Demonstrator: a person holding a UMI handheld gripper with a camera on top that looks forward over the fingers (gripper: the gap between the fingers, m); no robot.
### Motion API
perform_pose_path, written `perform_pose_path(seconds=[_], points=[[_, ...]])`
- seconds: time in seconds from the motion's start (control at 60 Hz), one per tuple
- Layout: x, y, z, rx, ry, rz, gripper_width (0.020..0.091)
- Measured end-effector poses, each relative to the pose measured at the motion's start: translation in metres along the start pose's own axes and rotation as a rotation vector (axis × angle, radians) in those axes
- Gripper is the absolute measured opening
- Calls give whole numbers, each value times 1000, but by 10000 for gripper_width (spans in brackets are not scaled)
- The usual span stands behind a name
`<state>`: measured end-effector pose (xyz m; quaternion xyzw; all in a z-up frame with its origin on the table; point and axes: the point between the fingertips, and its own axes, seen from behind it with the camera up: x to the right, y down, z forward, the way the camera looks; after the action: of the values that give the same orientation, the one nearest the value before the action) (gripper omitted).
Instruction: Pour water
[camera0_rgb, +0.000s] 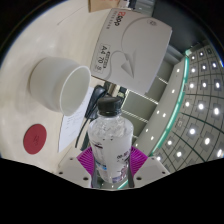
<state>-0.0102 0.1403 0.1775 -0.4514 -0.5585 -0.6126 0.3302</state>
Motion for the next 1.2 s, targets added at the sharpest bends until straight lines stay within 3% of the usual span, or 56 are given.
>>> perform_pose_path(seconds=[0.167, 0.35, 0.633, 0.933, 1.2], points=[[-15, -8, 4, 23, -17, -48, 421], [-8, -5, -1, 28, -53, 189, 420], [-1, 3, -23, 69, -297, 1038, 425], [-74, -11, -28, 102, -584, 1588, 425], [-126, -22, -25, 102, -629, 1738, 433]])
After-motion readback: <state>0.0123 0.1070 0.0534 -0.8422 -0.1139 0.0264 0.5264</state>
